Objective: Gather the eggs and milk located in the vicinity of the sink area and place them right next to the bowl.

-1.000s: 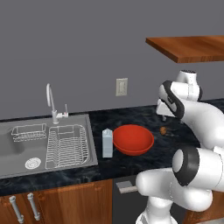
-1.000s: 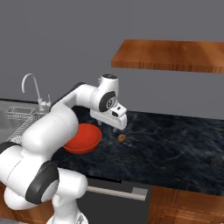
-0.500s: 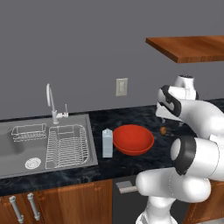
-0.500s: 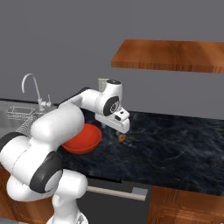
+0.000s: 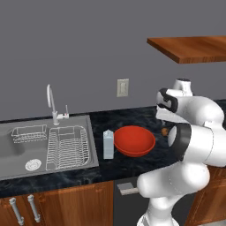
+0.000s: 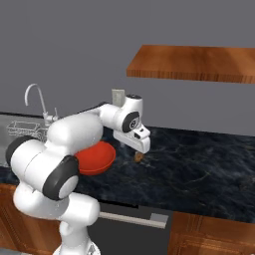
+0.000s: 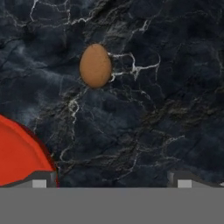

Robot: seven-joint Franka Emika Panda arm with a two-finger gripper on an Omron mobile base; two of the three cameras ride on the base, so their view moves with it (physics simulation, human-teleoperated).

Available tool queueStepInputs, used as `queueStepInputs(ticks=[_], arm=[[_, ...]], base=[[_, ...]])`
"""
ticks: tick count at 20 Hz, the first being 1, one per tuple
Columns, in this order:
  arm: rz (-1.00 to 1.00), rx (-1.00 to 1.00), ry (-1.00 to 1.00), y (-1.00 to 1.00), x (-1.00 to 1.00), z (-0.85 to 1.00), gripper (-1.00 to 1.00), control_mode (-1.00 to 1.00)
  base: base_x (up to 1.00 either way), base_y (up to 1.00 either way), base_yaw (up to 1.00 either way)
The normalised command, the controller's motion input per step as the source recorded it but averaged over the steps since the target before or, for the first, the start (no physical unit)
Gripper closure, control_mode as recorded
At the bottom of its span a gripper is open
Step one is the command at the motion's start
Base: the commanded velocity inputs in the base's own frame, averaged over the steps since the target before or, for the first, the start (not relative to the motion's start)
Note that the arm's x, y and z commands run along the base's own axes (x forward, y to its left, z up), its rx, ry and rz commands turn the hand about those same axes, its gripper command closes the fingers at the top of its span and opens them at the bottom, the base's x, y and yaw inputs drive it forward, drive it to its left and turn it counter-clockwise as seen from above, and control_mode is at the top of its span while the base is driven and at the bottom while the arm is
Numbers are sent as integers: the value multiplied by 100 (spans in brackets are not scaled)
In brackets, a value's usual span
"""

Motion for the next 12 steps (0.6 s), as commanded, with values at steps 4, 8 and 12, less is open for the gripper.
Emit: queueStepInputs(ticks=[4,8,12], arm=[[-2,0,5,-2,31,-15,-100,-100],[0,0,6,0,33,-17,-100,-100],[0,0,8,-2,32,-24,-100,-100]], base=[[0,0,0],[0,0,0],[0,0,0]])
